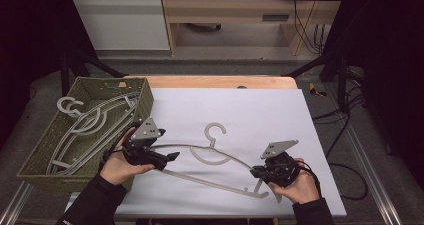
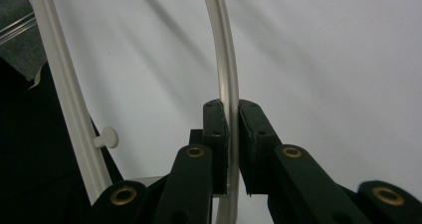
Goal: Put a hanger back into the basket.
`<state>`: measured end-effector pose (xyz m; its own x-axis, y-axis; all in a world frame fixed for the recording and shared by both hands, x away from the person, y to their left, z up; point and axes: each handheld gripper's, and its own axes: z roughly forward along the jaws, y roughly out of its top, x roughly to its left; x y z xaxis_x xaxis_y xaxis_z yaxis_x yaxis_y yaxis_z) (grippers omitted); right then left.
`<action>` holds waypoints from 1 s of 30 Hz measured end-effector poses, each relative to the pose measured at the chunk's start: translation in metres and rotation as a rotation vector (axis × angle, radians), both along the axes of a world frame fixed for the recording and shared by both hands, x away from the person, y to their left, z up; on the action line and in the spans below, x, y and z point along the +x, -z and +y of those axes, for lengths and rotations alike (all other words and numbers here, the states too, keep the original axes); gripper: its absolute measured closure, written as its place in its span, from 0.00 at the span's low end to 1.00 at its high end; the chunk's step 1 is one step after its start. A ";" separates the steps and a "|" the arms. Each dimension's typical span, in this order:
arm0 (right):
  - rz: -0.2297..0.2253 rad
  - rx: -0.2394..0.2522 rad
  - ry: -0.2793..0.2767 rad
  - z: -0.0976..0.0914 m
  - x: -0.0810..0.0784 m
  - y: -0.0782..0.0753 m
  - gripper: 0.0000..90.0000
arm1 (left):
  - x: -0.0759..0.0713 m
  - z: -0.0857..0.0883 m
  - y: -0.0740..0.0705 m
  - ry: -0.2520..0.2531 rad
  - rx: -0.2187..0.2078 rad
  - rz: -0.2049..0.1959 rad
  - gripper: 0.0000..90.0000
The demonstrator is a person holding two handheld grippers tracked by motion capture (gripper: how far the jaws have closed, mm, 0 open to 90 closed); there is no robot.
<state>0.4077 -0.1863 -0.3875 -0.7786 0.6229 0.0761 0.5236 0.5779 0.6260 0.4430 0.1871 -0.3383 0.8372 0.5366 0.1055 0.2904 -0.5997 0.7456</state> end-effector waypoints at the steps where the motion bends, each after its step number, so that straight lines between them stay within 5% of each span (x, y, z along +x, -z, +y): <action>1: -0.008 -0.003 -0.021 0.000 0.000 0.000 0.93 | 0.001 -0.001 0.000 0.012 0.018 0.001 0.21; 9: -0.013 -0.012 -0.044 0.004 -0.004 -0.003 0.93 | 0.003 -0.014 0.010 0.099 0.136 0.017 0.42; 14: -0.014 -0.024 -0.058 0.006 -0.005 -0.002 0.93 | 0.007 -0.021 0.018 0.106 0.217 0.034 0.54; 23: -0.019 -0.043 -0.077 0.009 -0.006 -0.001 0.92 | 0.010 -0.026 0.030 0.134 0.283 0.076 0.78; 30: -0.020 -0.046 -0.096 0.009 -0.005 0.002 0.92 | 0.008 -0.028 0.035 0.153 0.311 0.090 0.83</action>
